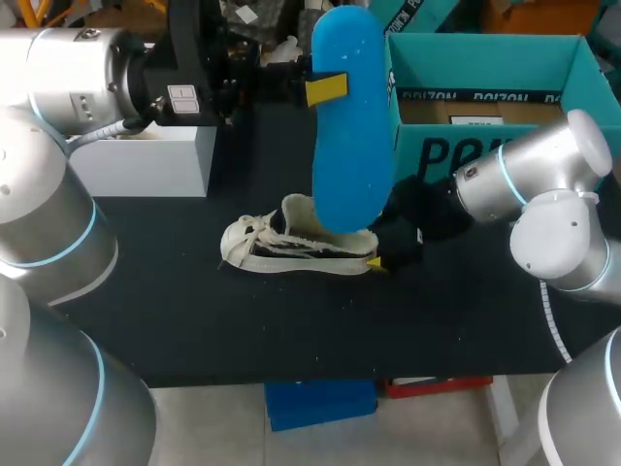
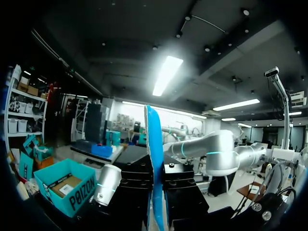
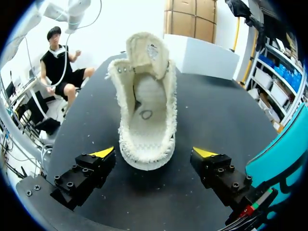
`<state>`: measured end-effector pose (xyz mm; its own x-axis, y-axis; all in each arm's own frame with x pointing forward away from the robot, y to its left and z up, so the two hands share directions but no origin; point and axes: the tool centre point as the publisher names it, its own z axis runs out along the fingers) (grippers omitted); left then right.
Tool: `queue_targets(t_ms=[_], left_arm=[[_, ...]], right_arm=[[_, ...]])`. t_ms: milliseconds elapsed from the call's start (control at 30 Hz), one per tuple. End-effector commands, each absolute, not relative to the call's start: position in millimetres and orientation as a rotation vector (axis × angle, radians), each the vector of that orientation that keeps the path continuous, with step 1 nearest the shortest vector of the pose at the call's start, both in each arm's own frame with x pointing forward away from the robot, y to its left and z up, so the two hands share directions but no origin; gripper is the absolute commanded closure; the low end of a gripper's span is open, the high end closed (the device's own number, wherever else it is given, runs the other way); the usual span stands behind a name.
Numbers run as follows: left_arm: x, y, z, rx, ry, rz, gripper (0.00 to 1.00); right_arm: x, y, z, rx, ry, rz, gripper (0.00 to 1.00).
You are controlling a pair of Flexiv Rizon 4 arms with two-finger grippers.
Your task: Take the shoe out of the shoebox, open the shoe tongue, remove and reinsert the insole, then place the shoe into the shoebox
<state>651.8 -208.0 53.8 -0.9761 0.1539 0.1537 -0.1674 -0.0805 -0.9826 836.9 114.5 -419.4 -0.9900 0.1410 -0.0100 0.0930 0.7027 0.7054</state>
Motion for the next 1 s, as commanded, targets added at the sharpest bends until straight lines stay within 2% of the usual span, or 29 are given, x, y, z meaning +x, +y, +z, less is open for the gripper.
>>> queue_targets(t_ms=[33, 200, 600, 1000], left_arm=[[651.0, -208.8, 53.6, 0.017, -1.970, 2.161, 1.00], [651.0, -208.8, 53.6, 0.017, -1.970, 2.161, 1.00], [651.0, -208.8, 53.6, 0.017, -1.970, 2.161, 1.00], [651.0, -208.8, 53.6, 0.017, -1.970, 2.161, 1.00]], right_arm=[[836.4, 109.5, -405.3, 0.218, 2.958, 0.940, 0.00], [839.4, 109.4, -390.2, 0.218, 2.990, 0.792, 0.00], [846.2, 136.0, -367.4, 0.169, 3.058, 0.077, 0.00], [860.8, 171.7, -364.2, 0.122, 3.040, -0.203, 0.00]])
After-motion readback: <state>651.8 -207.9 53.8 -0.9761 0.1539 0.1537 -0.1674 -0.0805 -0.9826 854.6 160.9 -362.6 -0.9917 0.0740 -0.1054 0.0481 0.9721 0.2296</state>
